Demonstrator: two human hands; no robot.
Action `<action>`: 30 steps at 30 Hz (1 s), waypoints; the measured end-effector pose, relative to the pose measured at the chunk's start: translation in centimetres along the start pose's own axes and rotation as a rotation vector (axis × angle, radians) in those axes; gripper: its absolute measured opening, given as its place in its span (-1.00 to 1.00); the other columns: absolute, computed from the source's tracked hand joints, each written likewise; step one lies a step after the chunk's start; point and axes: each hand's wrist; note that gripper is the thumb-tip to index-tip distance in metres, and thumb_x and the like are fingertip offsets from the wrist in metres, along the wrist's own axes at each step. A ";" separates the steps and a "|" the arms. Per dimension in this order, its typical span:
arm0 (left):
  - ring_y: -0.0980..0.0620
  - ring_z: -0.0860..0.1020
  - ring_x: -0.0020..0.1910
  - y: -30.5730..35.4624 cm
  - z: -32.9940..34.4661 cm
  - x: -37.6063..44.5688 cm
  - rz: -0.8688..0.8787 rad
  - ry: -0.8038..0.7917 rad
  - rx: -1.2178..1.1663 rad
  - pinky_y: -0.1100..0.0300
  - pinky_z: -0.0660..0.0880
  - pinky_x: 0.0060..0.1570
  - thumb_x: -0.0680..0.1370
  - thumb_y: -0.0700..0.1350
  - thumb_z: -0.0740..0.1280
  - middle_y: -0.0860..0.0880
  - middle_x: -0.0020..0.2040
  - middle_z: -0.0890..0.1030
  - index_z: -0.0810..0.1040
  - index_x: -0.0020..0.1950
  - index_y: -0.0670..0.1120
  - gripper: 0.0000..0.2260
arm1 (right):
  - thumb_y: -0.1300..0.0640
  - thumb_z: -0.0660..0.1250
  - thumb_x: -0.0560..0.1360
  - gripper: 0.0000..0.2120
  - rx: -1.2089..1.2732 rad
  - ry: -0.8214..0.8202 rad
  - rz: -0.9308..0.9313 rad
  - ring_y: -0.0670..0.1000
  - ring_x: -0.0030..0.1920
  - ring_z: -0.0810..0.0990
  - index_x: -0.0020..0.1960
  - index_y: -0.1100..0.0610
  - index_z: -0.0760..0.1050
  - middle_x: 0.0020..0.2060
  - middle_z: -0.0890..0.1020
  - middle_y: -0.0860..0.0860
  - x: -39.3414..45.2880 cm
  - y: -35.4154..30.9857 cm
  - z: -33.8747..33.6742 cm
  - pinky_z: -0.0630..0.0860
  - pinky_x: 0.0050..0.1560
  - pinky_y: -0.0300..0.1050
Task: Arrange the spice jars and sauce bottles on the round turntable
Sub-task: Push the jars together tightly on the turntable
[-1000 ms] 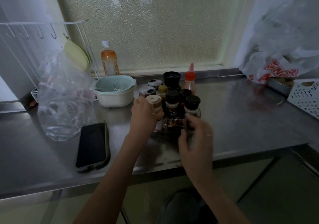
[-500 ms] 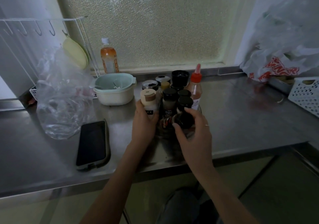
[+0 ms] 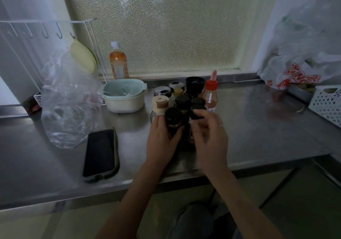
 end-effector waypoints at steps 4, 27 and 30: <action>-0.07 0.48 0.12 0.0 0.0 0.3 -0.030 0.072 -0.029 0.21 0.39 0.06 0.45 -0.03 0.41 -0.13 0.14 0.50 0.43 0.20 -0.14 -0.62 | 0.22 0.34 0.49 -0.68 -0.073 0.204 0.200 0.00 0.00 0.53 0.20 0.10 0.37 0.08 0.50 -0.01 3.7 3.1 -2.4 0.51 0.01 -0.21; 0.07 0.44 -0.10 -0.7 0.1 0.7 -0.068 0.100 -0.035 0.23 0.37 -0.18 0.36 -0.07 0.50 0.05 -0.07 0.42 0.38 0.01 -0.12 -0.62 | 0.32 0.23 0.45 -0.72 -0.307 -0.270 0.008 0.02 -0.08 0.55 0.13 0.10 0.44 -0.13 0.58 0.03 12.2 0.9 -0.8 0.37 0.30 0.07; 0.08 0.42 -0.16 -0.9 -0.1 0.6 -0.073 0.077 -0.018 0.34 0.28 -0.28 0.34 -0.06 0.51 0.07 -0.16 0.42 0.36 -0.05 -0.09 -0.62 | 0.15 0.29 0.48 -0.77 -0.511 -0.541 0.011 0.06 -0.05 0.54 0.12 0.07 0.41 -0.08 0.58 0.05 13.5 1.2 3.1 0.36 0.27 0.14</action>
Point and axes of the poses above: each hand's wrist, its own x-axis towards the middle knuckle, its own z-axis out of the palm, y = z × x
